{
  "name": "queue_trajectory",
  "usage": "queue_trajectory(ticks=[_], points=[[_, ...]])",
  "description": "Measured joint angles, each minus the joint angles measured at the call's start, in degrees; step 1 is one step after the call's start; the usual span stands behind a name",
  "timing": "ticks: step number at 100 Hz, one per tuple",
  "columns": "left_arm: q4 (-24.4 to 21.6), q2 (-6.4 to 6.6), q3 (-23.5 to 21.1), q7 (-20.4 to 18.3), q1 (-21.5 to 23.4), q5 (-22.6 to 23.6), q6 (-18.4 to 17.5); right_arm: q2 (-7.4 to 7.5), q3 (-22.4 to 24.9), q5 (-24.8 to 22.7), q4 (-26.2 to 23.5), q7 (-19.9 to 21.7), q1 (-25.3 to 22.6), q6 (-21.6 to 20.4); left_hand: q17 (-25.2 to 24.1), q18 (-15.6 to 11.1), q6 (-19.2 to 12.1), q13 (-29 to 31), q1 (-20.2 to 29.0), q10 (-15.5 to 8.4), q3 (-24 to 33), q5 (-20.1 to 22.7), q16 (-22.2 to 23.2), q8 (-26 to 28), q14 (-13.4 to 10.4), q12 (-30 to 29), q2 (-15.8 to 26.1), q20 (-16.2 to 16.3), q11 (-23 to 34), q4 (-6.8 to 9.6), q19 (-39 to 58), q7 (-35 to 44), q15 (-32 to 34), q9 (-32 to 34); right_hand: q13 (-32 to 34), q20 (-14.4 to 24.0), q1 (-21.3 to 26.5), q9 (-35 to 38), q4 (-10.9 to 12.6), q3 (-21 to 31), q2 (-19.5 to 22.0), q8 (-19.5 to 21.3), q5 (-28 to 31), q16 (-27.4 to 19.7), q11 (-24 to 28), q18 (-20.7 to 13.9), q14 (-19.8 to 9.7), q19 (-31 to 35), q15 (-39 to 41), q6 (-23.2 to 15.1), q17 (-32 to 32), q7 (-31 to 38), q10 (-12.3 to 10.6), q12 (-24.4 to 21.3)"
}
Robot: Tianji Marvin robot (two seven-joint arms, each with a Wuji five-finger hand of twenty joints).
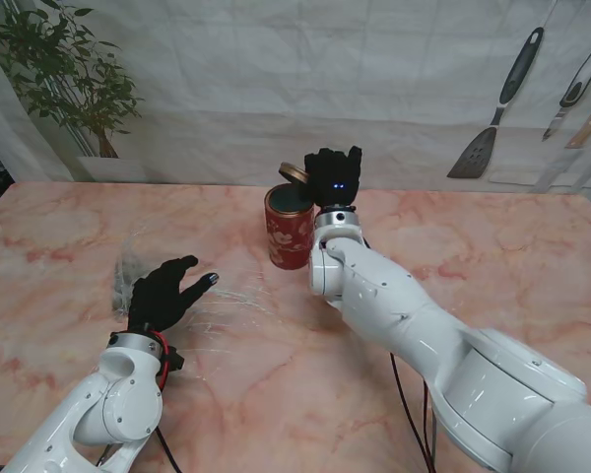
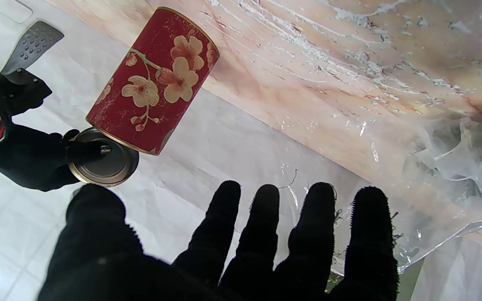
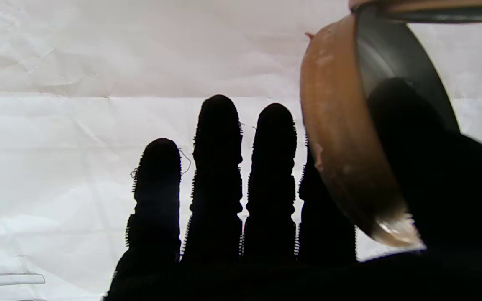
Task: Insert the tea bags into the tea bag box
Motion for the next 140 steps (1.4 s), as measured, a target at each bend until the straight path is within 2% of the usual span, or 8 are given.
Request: queue_trajectory(ticks=[14,50,114,140], points=[[0.01,0.00,0.11,0.03,-0.08,-0.16,-0.03,0.49,-0.88,-1.02,-0.24,0.58,0.12,0.36,0.00,-0.01,0.00,0.00,0.00,0.00,0.00,0.00,0.00,0.00,0.00,0.00,0.00,0.00,0.01,0.00,0.00,0.01,0.00,0.00,0.00,0.00,-0.33,-0.10,0.00,-0.02,0.00,0.01,-0.07,0.01,0.00,-0.01,-0.57,-0.07,0.00,0.00,-0.06,-0.01,0.00,0.00],[0.05,-0.02,0.19,0.06,-0.16,-0.36,-0.13,0.67,-1.58,-2.28,-0.24,0.86,0.18,1.71,0.00,-0.02,0.00,0.00,0.01,0.00,0.00,0.00,0.00,0.17,0.00,0.00,0.00,0.00,0.11,0.00,0.00,0.01,0.00,0.00,0.00,-0.01,-0.44,-0.65,0.00,-0.02,0.00,0.01,-0.07,0.01,0.00,-0.05,-1.24,-0.18,0.00,0.00,-0.06,-0.02,-0.72,0.06],[-0.19,-0.01,0.14,-0.22,-0.14,-0.44,-0.15,0.78,-4.11,-3.96,0.77,1.53,1.18,1.61,0.00,-0.02,0.00,0.00,0.01,0.00,0.00,0.00,0.00,0.31,0.00,0.00,-0.01,0.00,0.13,0.00,0.00,0.02,0.00,0.00,-0.74,-0.03,-1.21,-2.67,0.00,-0.08,1.27,0.04,-0.12,0.02,-0.15,-0.15,-1.95,-1.21,-0.08,-0.69,-0.06,-0.02,-1.56,0.60],[-0.42,0.00,0.11,-0.53,-0.13,-0.39,-0.11,1.40,-5.14,-5.17,0.34,2.88,1.43,1.71,0.00,-0.04,0.00,0.00,0.01,0.00,0.00,0.00,0.00,0.40,0.00,0.00,-0.01,0.00,0.15,0.00,0.00,0.02,0.00,0.00,-1.31,-0.06,-1.21,-3.52,0.00,-0.12,1.34,0.18,-1.54,0.02,-0.68,-0.20,-2.05,-1.24,-0.19,-0.74,-0.07,0.04,-1.97,0.60]])
